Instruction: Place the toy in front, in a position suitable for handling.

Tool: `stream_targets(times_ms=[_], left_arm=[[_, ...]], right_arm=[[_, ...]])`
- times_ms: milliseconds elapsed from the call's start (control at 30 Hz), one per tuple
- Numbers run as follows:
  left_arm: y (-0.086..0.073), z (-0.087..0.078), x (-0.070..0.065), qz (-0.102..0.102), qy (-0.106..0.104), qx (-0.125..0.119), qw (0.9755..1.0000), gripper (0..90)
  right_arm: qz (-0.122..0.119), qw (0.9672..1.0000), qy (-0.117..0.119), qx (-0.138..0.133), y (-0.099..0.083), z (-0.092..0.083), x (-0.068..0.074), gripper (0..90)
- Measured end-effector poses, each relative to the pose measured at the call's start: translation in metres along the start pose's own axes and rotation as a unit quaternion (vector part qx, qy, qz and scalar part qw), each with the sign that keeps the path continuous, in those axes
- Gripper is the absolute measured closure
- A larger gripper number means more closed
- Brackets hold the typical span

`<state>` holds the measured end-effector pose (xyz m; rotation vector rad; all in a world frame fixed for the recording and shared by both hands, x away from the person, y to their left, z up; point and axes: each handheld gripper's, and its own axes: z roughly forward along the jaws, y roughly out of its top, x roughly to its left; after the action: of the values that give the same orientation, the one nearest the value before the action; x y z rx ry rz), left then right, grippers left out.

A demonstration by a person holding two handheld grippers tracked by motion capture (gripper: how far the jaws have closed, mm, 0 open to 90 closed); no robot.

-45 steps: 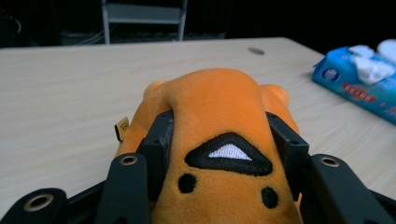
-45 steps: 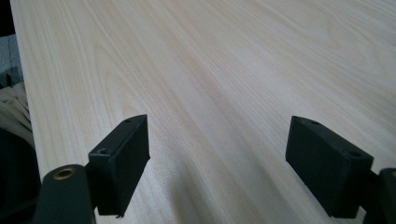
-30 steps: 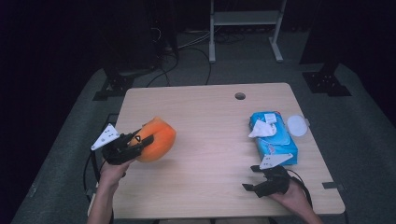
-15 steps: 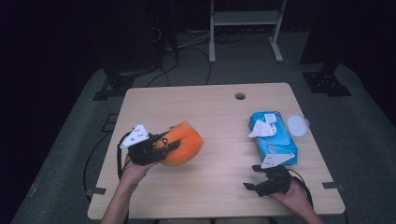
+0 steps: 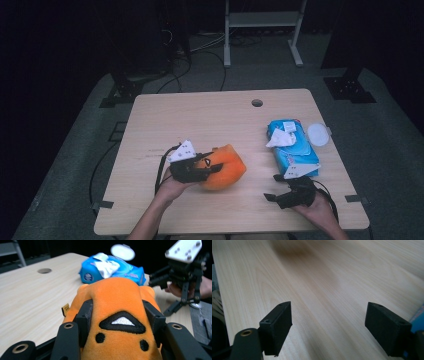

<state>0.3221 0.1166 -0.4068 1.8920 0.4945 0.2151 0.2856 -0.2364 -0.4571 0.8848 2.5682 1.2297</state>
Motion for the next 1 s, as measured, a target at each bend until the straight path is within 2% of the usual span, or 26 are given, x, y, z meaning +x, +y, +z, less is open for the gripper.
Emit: stream_targets(times_ms=[167,400,567,767,1000], left_arm=[[-0.011,0.013,-0.005,0.002,-0.017,0.019,0.9997,50.6],[-0.021,0.027,-0.014,0.01,-0.032,0.036,0.9988,49.9],[-0.024,0.028,-0.016,0.013,-0.033,0.037,0.9987,48.4],[-0.029,0.03,-0.021,0.032,-0.038,0.049,0.9976,45.7],[-0.032,0.03,-0.024,0.042,-0.04,0.053,0.9969,44.6]], right_arm=[[0.007,0.9999,-0.006,-0.006,-0.001,-0.005,-0.003,20.5],[0.006,0.9999,-0.009,-0.009,0.0,-0.007,-0.003,20.5],[0.0,0.9998,-0.014,-0.015,0.001,-0.012,-0.001,20.6],[0.003,0.9992,-0.021,-0.034,0.003,-0.019,-0.004,20.8],[-0.006,0.9968,-0.052,-0.06,0.014,-0.032,-0.012,21.6]])
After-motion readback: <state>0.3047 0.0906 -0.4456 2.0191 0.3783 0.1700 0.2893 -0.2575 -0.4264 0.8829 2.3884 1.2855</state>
